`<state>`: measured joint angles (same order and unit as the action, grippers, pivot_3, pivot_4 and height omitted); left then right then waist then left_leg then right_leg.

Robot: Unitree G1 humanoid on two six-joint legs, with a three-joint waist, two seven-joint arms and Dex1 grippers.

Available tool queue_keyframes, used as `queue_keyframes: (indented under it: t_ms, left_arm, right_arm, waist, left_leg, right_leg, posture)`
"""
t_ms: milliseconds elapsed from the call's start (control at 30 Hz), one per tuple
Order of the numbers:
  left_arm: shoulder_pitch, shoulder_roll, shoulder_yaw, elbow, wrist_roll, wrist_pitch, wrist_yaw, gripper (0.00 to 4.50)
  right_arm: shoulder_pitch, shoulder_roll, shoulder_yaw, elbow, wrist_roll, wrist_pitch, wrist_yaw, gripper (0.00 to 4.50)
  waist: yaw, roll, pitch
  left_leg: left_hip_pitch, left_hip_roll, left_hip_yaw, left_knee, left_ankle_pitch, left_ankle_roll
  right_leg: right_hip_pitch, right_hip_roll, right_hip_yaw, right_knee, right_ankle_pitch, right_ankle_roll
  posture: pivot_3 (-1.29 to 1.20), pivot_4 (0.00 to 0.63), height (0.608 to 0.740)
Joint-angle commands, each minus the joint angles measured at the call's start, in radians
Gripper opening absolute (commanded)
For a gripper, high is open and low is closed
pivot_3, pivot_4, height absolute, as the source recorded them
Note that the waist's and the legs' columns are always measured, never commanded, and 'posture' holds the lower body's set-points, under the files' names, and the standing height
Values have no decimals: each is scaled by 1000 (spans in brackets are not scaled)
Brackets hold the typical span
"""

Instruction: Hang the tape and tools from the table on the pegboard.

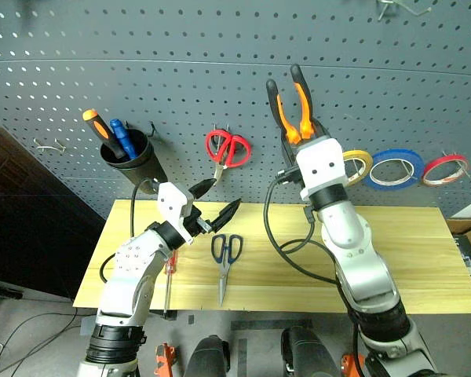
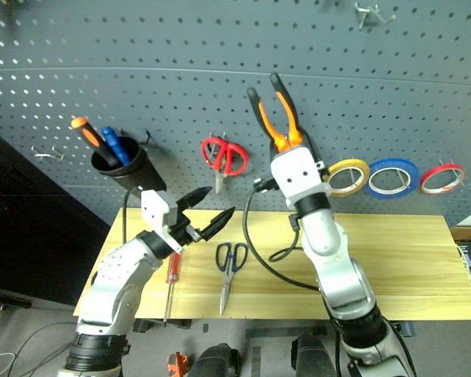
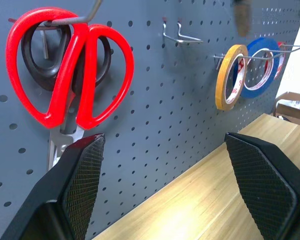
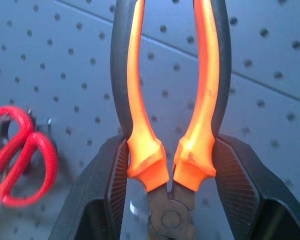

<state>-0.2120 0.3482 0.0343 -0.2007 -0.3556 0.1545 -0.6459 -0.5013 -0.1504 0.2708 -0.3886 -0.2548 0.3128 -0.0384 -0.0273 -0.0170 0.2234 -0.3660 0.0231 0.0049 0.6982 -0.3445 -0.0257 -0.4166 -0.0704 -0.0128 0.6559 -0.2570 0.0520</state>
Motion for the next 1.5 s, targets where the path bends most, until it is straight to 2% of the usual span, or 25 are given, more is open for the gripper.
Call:
queue_keyframes:
  t_ms: [33, 400, 633, 867, 900, 1033, 1133, 1200, 1367, 1500]
  left_arm:
    - [-27, -8, -2, -59, -27, 11, 6, 4094]
    - [-37, -7, -13, -78, -23, 21, 9, 4094]
    - [-60, -13, -17, -49, -9, 10, 13, 4094]
    - [-65, -14, -22, -26, 24, 13, 34, 4094]
    - [-65, -12, -25, -24, 32, 16, 40, 4094]
    - [-57, 4, -43, -20, 55, 68, 50, 4094]
    - [-43, 21, -58, -18, 73, 126, 59, 4094]
    - [-36, 33, -74, -12, 97, 168, 70, 4094]
    - [-24, 57, -140, -19, 164, 251, 91, 4094]
    - [-6, 57, -205, -29, 217, 389, 135, 4094]
  right_arm:
    - [-105, 15, -53, 81, 10, -117, -4, 2209]
    - [-247, 48, -120, 448, 49, -343, -13, 2209]
    - [-184, 46, -131, 595, 36, -431, -45, 2209]
    - [-119, 47, -161, 573, 62, -370, -31, 2209]
    - [-111, 53, -167, 558, 80, -346, -16, 2209]
    - [-74, 63, -183, 468, 143, -210, 51, 3500]
    - [-35, 44, -185, 377, 177, -35, 122, 4472]
    - [15, 7, -186, 296, 210, 105, 189, 4490]
    - [114, -51, -225, 103, 270, 311, 256, 4490]
    - [218, -144, -235, -80, 393, 515, 395, 4490]
  waist:
    - [0, 0, 0]
    - [-1, 0, 0]
    - [1, 0, 0]
    - [4, 0, -1]
    - [6, 0, -1]
    - [13, -1, -3]
    - [13, -1, -3]
    - [13, -1, -3]
    - [21, -1, -3]
    - [23, -1, -3]
  left_leg:
    - [0, 0, 0, 0, 0, 0]
    - [-1, 1, 4, 0, 0, -1]
    - [-1, 2, 4, 0, 1, -1]
    - [0, 2, 4, 1, 1, -2]
    - [0, 2, 3, 1, 1, -2]
    - [0, 2, 3, 2, 1, -2]
    - [0, 2, 4, 1, 1, -2]
    - [-1, 2, 3, 1, 1, -2]
    - [-1, 1, 3, 0, 1, -2]
    - [-1, 1, 2, 0, 0, -1]
  right_leg:
    - [0, 0, 0, 1, 0, 0]
    - [-4, 0, 2, 5, 0, 0]
    - [-3, 0, 2, 5, 0, 0]
    - [-3, 0, 2, 6, 0, -1]
    - [-3, 0, 2, 6, 0, -1]
    - [-3, 0, 2, 6, 0, -1]
    - [-3, 0, 2, 6, 0, -1]
    - [-3, 0, 2, 6, 0, -1]
    - [-4, 0, 2, 4, 0, -1]
    - [-3, 0, 2, 4, 0, -1]
  posture:
    - [33, 189, 740]
    - [66, 186, 740]
    - [71, 187, 740]
    - [58, 190, 740]
    - [56, 190, 740]
    - [53, 192, 740]
    - [51, 192, 740]
    - [51, 192, 740]
    - [45, 195, 740]
    - [36, 206, 740]
